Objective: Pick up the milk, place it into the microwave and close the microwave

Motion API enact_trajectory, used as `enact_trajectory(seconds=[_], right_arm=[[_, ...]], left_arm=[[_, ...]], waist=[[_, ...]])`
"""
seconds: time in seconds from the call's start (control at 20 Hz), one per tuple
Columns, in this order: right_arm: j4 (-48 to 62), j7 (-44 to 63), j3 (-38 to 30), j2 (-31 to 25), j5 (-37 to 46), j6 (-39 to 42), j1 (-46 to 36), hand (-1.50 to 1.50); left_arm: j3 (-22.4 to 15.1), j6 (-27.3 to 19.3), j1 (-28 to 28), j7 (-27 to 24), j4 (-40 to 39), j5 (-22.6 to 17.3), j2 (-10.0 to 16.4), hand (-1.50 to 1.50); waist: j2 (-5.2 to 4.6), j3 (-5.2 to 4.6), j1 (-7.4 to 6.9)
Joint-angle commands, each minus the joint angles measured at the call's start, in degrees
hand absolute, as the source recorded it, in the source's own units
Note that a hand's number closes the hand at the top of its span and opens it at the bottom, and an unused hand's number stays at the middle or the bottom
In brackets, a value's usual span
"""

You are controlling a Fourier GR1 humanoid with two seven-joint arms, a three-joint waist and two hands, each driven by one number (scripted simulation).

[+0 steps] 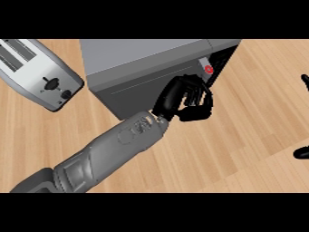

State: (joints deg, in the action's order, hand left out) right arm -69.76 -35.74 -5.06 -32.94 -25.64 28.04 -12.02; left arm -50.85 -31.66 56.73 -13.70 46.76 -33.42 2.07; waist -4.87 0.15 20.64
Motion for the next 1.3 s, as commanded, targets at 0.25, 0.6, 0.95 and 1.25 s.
enact_trajectory(seconds=[0.25, 0.6, 0.95, 1.25], right_arm=[[-2.0, 1.6, 2.6, -0.9, -3.2, 7.1, -3.2, -1.50], [-5.4, 4.0, 5.2, -3.1, -3.3, 10.7, -4.9, 1.50], [-13.2, 5.2, 10.5, -4.0, -2.9, 15.7, -6.8, 1.50], [-17.7, 7.8, 12.4, -4.2, -4.2, 15.5, -7.4, 1.50]], left_arm=[[0.4, -1.7, 5.3, -0.4, -1.3, -2.2, -1.9, 1.50], [-0.5, -3.6, 6.1, -0.6, -1.0, -3.3, -1.9, 1.50], [-0.9, -5.1, 5.8, -0.7, -1.5, -4.9, -1.9, 1.50], [-1.2, -7.1, 5.7, -1.0, -1.5, -5.9, -1.9, 1.50]], waist=[[-0.66, 0.22, 1.58], [-0.16, 0.27, 2.19], [0.08, 0.37, 3.10], [0.09, 0.32, 4.51]])
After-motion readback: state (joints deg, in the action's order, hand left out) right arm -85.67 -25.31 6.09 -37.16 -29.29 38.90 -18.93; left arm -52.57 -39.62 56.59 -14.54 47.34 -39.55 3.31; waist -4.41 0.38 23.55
